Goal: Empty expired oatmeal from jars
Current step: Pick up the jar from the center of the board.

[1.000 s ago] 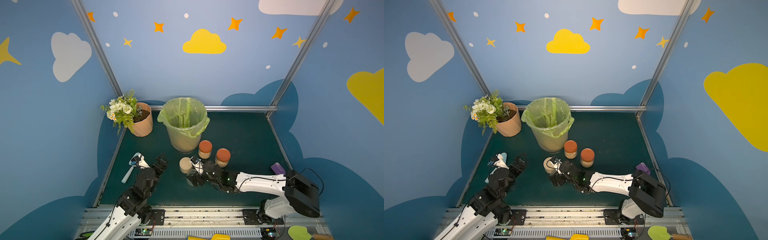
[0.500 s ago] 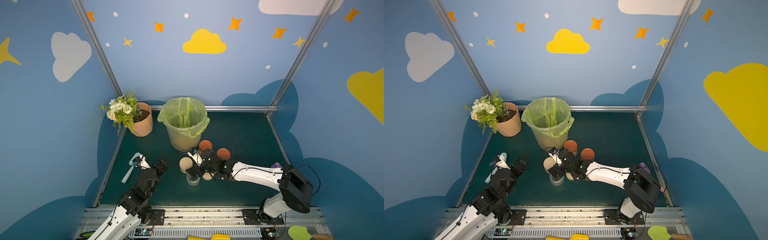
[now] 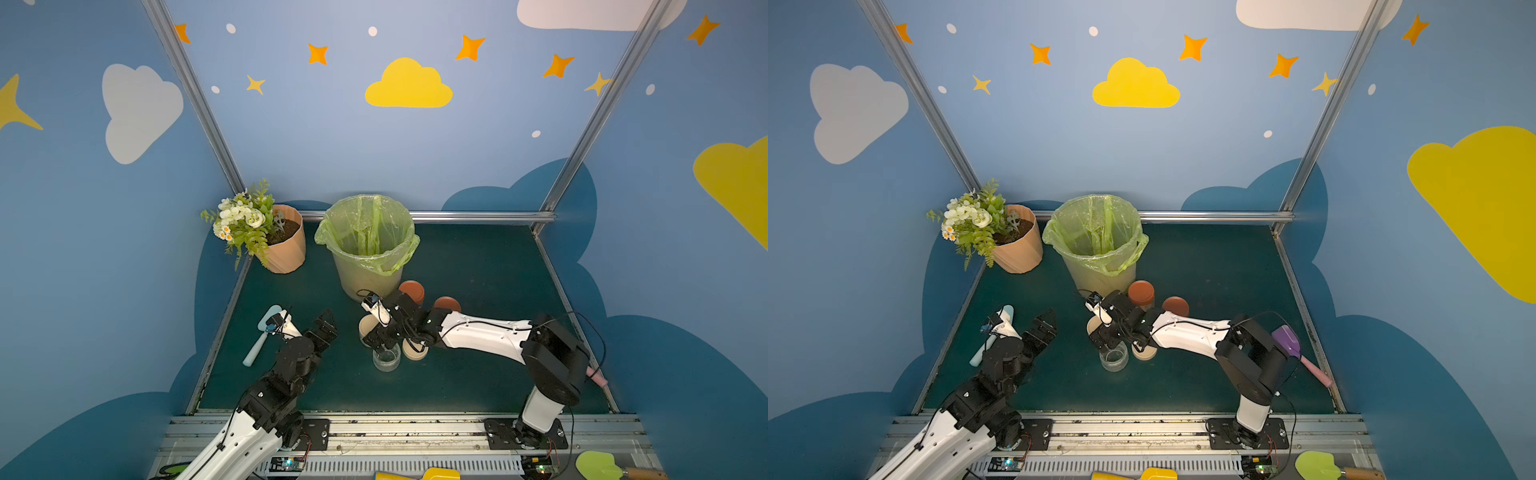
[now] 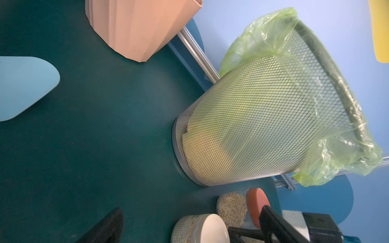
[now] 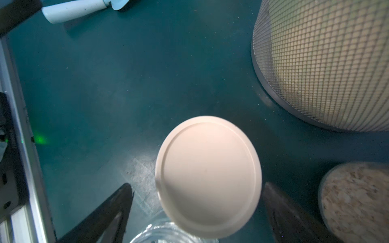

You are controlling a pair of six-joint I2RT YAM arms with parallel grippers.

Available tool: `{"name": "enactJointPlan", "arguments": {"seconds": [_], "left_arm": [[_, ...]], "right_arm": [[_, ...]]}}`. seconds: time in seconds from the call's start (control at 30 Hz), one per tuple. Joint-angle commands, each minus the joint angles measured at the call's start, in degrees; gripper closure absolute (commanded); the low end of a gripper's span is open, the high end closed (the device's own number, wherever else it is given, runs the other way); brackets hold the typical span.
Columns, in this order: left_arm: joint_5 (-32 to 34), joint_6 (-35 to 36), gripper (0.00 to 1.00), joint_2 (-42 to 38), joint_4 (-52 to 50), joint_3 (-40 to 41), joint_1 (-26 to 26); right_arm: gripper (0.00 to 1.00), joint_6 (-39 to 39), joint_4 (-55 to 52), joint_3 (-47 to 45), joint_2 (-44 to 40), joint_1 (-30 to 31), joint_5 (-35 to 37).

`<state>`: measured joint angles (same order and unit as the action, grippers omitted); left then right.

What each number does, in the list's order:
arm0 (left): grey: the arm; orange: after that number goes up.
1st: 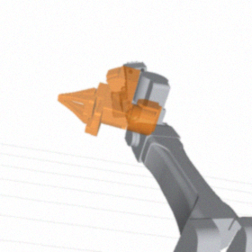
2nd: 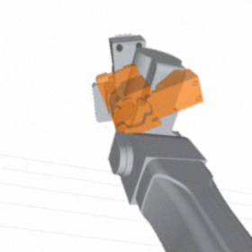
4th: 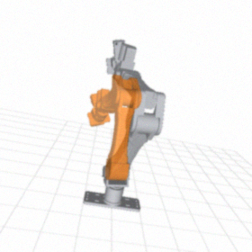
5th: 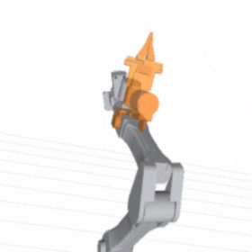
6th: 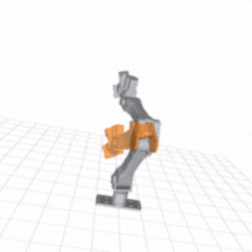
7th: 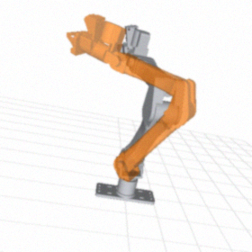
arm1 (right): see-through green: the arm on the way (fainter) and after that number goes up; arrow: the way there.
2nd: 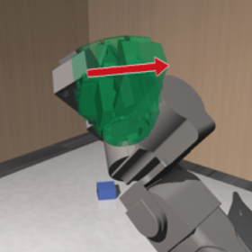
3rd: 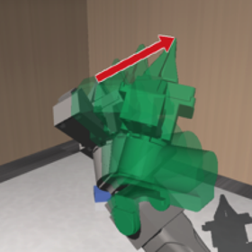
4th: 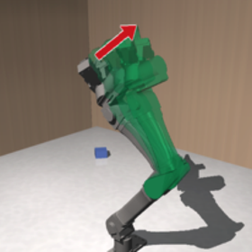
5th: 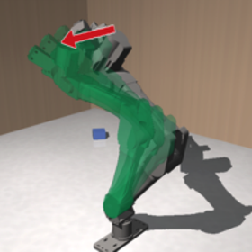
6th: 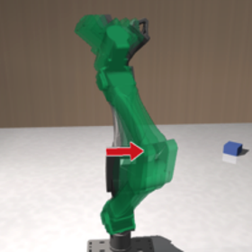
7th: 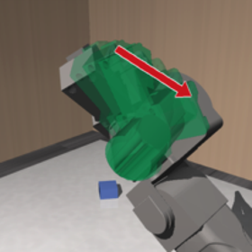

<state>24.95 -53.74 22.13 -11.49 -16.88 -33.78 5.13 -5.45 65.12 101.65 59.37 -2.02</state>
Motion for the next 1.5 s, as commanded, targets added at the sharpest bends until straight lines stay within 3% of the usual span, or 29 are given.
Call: {"name": "enactJointPlan", "arguments": {"seconds": [0.0,0.83,1.2,1.47], "left_arm": [[0.5,0.7,0.00,-0.7,0.8,0.7,0.0],[1.3,1.1,0.00,-1.8,1.7,2.2,0.1],[0.8,3.2,0.00,-2.2,3.2,2.1,0.2],[-3.1,11.8,0.00,-2.0,10.8,1.1,0.2]], "right_arm": [[0.03,-0.7,-3.3,2.6,2.5,-0.4,1.3],[0.06,0.0,-3.5,8.7,10.9,-1.4,-0.4],[0.30,0.5,-2.6,7.8,7.4,-1.5,-0.6],[0.40,2.9,-1.3,7.0,-1.4,-2.4,-1.9]]}}
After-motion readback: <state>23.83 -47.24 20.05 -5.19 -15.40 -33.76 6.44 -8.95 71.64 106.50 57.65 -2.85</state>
